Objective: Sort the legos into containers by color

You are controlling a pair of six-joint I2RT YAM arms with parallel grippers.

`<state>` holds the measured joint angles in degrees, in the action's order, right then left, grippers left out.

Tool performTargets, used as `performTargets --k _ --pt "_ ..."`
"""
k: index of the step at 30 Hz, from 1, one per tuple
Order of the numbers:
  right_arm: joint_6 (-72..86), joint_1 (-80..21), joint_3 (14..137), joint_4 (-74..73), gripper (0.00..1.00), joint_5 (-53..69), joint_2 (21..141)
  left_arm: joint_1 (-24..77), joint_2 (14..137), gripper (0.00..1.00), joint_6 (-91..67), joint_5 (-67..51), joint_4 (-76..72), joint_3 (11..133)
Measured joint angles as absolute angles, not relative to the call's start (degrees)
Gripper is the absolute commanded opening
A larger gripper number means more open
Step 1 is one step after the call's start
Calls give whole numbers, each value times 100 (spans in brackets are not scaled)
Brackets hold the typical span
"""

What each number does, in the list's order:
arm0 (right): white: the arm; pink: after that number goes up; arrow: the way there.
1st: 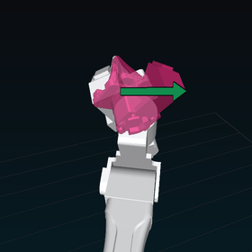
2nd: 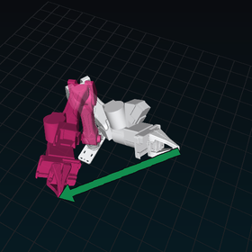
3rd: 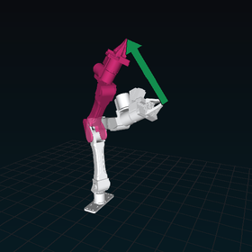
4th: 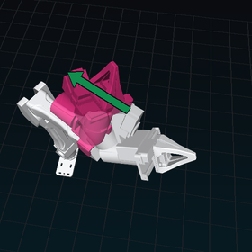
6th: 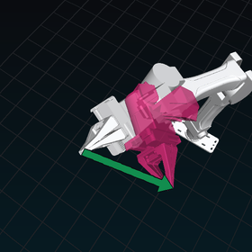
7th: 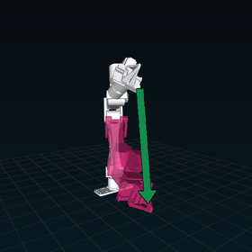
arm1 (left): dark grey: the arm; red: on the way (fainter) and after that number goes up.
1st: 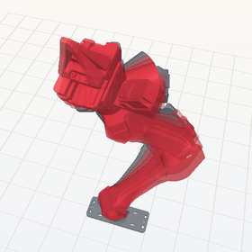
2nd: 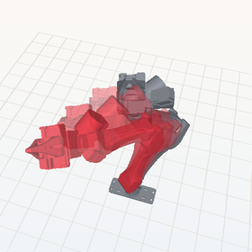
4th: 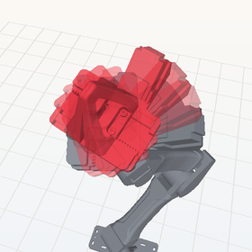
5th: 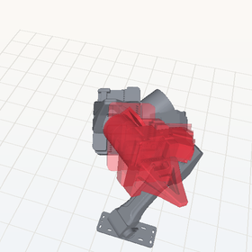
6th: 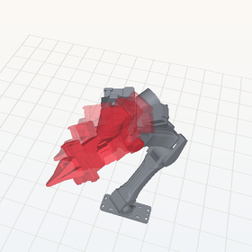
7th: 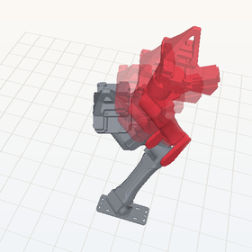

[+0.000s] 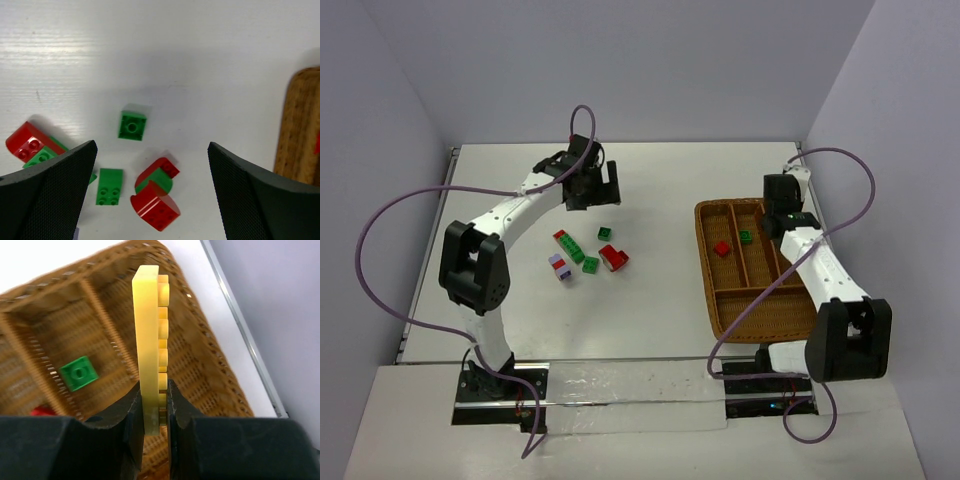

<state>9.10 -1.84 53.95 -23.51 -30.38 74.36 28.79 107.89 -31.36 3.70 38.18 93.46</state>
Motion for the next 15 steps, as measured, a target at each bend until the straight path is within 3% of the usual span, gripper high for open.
performTargets --k 9,15 --pt "565 528 5330 -2273 1 -2829 7870 2873 10885 99 -3077 601 3996 9260" --pt "606 666 5336 -2388 23 -2830 8252 2871 10957 99 -3085 632 4020 9260"
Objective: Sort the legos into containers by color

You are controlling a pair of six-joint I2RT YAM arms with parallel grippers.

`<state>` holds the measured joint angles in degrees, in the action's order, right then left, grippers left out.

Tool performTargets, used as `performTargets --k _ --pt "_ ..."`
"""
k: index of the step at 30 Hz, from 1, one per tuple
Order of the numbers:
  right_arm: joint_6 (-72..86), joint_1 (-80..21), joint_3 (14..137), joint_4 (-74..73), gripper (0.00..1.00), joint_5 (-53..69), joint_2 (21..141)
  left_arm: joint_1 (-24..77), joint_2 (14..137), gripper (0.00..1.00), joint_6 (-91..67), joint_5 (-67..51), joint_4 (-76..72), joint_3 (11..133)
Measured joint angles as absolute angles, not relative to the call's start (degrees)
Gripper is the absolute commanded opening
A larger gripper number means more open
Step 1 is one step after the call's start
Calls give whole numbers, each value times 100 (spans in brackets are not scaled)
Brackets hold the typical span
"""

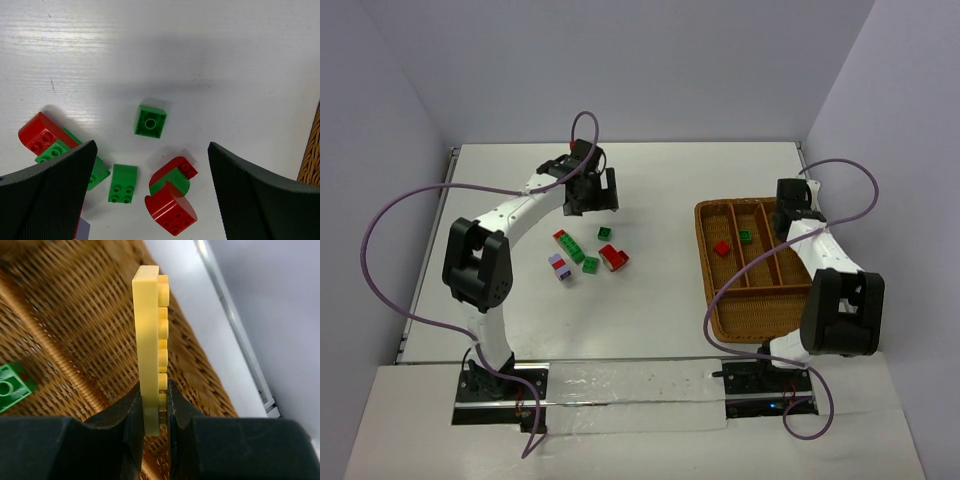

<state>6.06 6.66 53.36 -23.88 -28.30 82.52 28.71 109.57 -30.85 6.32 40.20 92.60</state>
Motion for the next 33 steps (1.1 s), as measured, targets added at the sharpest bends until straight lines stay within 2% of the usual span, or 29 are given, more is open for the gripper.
performTargets --k 2,5,7,17,27,30,33 --pt "637 680 5344 -2431 49 -2815 8424 2869 10979 99 -3085 665 4039 9262" --pt "651 688 5347 -2522 62 -2736 8593 2864 11025 99 -3085 708 4080 9262" --pt "681 692 5349 -2544 65 -2694 8615 2859 11046 99 -3087 731 4105 9262" --pt "801 696 5569 -2653 67 -2499 8432 2832 11074 99 -3114 738 4164 9266" --pt "1228 245 5953 -2447 70 -1132 6676 2849 11934 99 -2820 764 4372 9661" --pt "1257 -10 6128 -2434 70 -1021 6641 2892 12184 97 -2762 795 4476 9845" --pt "1258 -242 6193 -2491 71 -1028 6688 2940 12267 91 -2681 792 4499 9863"
